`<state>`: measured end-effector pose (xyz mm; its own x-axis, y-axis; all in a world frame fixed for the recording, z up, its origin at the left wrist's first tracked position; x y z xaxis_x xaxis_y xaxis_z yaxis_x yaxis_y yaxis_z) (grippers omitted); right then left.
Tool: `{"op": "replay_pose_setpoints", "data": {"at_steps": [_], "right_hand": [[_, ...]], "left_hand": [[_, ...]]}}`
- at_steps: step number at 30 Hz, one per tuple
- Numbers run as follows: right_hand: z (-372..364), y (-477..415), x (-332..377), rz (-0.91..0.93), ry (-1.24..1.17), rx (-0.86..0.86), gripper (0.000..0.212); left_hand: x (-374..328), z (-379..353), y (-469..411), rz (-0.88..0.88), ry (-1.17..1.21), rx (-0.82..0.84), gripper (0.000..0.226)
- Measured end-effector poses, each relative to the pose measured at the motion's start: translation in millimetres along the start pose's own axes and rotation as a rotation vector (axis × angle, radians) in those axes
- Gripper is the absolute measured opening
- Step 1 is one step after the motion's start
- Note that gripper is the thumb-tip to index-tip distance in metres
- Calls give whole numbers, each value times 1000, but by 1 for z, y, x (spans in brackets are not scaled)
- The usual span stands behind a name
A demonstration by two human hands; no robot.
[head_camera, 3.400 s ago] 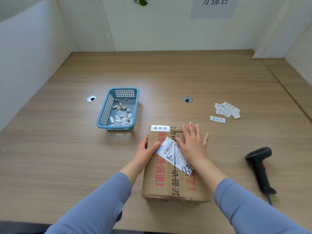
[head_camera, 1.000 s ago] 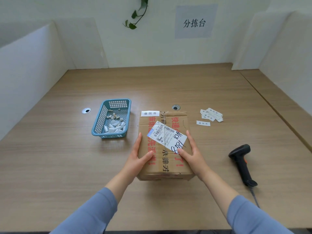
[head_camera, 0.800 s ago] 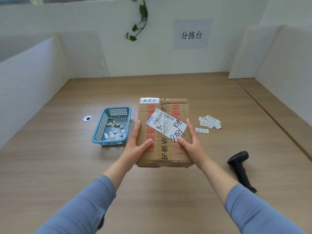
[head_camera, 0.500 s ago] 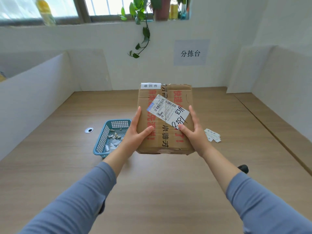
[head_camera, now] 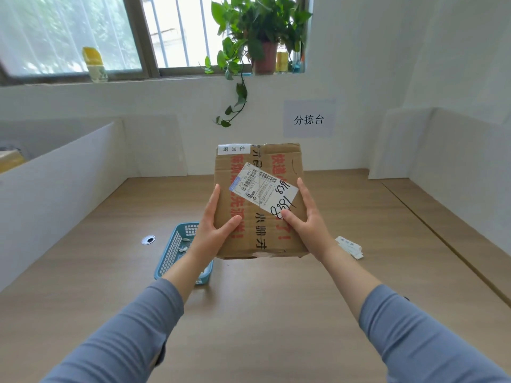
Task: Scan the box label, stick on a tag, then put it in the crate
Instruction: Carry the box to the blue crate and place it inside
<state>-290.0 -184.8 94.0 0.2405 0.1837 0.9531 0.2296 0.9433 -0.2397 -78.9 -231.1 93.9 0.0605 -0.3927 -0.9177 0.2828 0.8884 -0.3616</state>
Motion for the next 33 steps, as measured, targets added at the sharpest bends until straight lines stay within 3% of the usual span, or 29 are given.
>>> {"op": "replay_pose_setpoints", "data": {"at_steps": [21, 33], "right_hand": [[-14, -16, 0, -3, 22, 32, 80], [-72, -22, 6, 13, -18, 186, 80]], "left_hand": [[2, 18, -7, -5, -5, -39, 82], [3, 68, 22, 18, -66, -180, 82]]}}
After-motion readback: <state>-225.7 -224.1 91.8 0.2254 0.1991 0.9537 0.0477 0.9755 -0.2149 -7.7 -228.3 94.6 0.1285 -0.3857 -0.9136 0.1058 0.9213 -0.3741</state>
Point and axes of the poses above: each hand's wrist, its own y-axis away from the middle knuckle, its own z-axis out of the back of the hand, x = y × z, the point moved 8 cm from there along -y, towards the middle knuckle, and after that the axes turned 6 degrees about -z, right-handed, at the moved point
